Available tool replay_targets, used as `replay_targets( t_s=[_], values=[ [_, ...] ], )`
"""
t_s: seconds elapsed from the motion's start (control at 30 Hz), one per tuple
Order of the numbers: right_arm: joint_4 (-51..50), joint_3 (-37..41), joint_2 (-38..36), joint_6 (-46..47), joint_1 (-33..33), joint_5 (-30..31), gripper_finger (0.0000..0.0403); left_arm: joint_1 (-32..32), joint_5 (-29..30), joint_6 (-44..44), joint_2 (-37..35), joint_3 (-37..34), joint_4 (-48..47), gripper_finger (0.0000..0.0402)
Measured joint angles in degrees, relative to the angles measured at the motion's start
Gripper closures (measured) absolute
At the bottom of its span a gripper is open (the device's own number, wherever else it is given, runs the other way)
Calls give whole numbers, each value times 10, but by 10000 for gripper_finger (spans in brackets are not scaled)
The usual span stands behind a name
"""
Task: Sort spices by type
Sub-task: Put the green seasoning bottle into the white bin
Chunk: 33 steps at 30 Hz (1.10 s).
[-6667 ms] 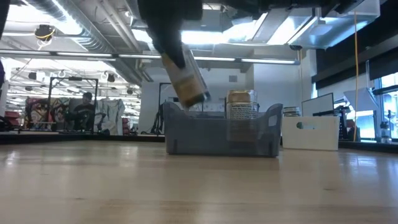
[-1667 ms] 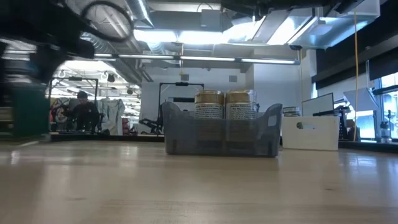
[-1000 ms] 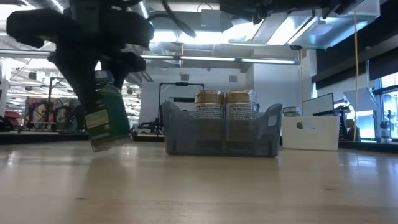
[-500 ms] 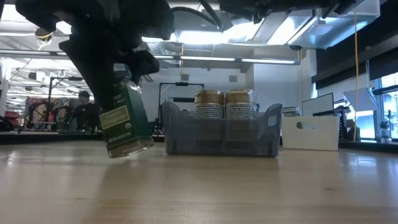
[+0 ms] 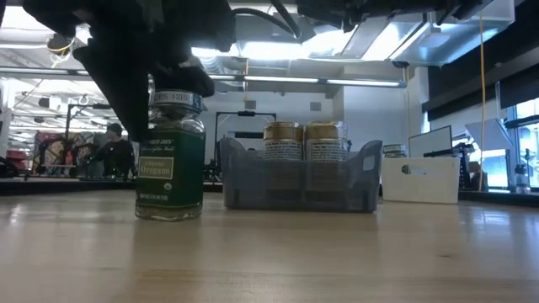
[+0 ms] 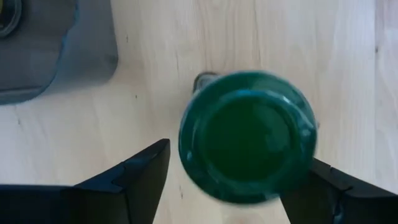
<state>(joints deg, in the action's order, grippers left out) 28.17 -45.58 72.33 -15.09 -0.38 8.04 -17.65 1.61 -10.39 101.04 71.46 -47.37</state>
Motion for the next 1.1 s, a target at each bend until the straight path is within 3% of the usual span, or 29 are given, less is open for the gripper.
replay_targets(
  t_s=[0.17, 0.33, 0.43, 0.77, 0.87, 0.97, 1.1],
  values=[
    [0, 0, 0, 0, 0, -2, 217, -17, 0, -5, -29, 3, -39, 133],
    [1, 0, 0, 5, 0, -63, 217, -58, 29, 16, -95, -17, -51, 132],
    [3, 0, 0, 9, 0, -97, 217, -82, 62, -12, -165, -68, 3, 132],
    [68, -18, 25, 61, 3, -138, 215, -145, 252, -106, -425, -311, 143, 132],
    [63, -51, 65, 77, 15, -131, 193, -158, 273, -108, -485, -372, 194, 132],
    [34, -109, 128, 92, 31, -129, 146, -168, 278, -104, -527, -417, 230, 132],
    [-124, -219, 187, 103, 52, -126, 79, -180, 278, -113, -559, -451, 245, 132]
  ],
)
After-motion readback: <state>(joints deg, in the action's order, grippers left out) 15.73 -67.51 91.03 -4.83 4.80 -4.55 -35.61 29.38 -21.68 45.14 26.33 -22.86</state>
